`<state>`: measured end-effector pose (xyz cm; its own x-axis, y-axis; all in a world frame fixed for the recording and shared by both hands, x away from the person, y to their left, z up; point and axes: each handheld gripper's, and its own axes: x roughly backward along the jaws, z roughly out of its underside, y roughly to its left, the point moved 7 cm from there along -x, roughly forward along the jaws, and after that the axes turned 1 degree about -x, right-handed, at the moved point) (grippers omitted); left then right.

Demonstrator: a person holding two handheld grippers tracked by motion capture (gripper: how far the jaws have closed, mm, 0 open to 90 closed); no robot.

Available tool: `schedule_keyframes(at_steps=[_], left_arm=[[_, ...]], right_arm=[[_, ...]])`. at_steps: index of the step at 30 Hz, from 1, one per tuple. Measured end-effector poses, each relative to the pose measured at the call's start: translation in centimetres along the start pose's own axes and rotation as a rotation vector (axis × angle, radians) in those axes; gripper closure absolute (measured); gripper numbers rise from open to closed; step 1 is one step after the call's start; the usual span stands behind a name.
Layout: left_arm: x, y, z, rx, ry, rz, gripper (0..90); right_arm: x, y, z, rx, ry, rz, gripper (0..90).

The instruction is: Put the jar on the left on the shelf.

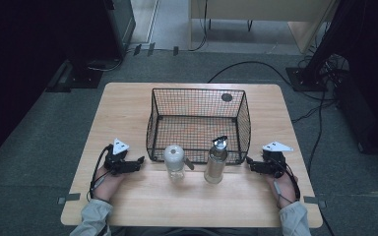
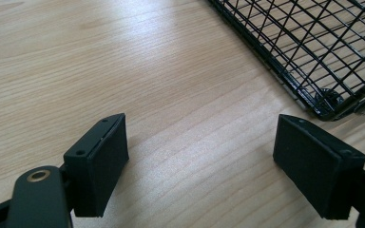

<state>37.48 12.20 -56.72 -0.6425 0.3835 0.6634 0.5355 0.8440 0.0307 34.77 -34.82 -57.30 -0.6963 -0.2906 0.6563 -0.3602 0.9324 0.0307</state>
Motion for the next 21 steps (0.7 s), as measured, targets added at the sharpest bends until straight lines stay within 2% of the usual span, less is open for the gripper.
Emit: schedule_keyframes(at_steps=[21], left_arm=[[-0.22, 0.01, -0.19, -0.014, 0.000, 0.016, 19.1]], right_arm=[[-0.16, -0.16, -0.08, 0.005, 0.005, -0.001, 16.9]])
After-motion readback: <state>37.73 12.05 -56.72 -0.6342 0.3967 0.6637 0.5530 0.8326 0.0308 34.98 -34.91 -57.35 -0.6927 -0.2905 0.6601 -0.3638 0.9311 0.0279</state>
